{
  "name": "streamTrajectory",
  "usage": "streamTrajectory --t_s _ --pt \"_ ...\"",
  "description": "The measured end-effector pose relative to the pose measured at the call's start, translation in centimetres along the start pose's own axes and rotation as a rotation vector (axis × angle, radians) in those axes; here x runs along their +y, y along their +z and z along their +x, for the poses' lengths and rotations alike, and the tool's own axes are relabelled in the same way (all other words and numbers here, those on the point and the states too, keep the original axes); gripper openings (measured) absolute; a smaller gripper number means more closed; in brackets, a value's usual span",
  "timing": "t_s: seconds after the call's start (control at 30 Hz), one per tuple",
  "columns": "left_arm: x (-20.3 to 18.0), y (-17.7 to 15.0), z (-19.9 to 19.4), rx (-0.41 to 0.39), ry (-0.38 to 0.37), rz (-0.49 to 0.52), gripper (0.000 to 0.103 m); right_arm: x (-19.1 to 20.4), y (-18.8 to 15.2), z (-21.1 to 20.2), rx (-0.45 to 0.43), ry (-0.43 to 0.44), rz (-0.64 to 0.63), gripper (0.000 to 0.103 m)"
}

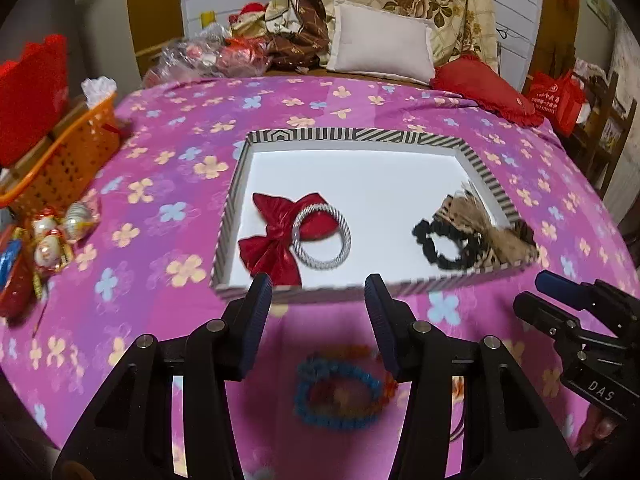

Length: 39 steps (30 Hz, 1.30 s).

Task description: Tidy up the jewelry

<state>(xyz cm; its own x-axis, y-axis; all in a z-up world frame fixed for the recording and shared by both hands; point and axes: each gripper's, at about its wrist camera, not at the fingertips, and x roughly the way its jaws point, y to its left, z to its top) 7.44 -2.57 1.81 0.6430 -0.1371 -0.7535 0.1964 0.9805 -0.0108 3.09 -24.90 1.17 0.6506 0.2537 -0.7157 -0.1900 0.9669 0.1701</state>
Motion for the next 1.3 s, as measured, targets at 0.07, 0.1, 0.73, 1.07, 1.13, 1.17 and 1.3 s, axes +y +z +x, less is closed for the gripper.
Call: streamTrajectory --t_s 0.07,0.1,0.73,1.07,1.13,1.17,1.3 --pt "-0.3 -0.9 -0.7 -0.012 0.018 0.009 0.048 0.3 -0.7 -0.5 0.003 0.0 -0.001 0.044" --pt "-0.4 -1.1 -0.9 -0.015 0.023 0.011 0.048 0.4 -1.0 -0.7 0.002 -0.001 -0.002 0.044" --pt "-0.7 -7.1 -3.9 0.0 0.031 -0.062 0.055 1.8 -5.5 -4.8 -0.016 -0.012 -0.001 0.062" --pt "-0.7 -8.6 -4.8 -0.015 0.05 -0.064 0.056 1.7 -7.3 -5.3 0.01 -0.027 -0.005 0.063" --pt "-0.7 -8.9 -4.7 -0.007 0.048 -0.059 0.056 1.5 -7.8 -5.3 0.021 -0.029 0.001 0.063" --pt "-0.7 -9.0 -4.7 -0.003 0.046 -0.059 0.056 1.4 -8.0 -5.3 0.026 -0.031 0.002 0.063" --pt "-0.1 -9.6 -4.5 0.02 0.035 -0.083 0.056 0.9 -8.9 -5.3 0.039 -0.042 0.007 0.063"
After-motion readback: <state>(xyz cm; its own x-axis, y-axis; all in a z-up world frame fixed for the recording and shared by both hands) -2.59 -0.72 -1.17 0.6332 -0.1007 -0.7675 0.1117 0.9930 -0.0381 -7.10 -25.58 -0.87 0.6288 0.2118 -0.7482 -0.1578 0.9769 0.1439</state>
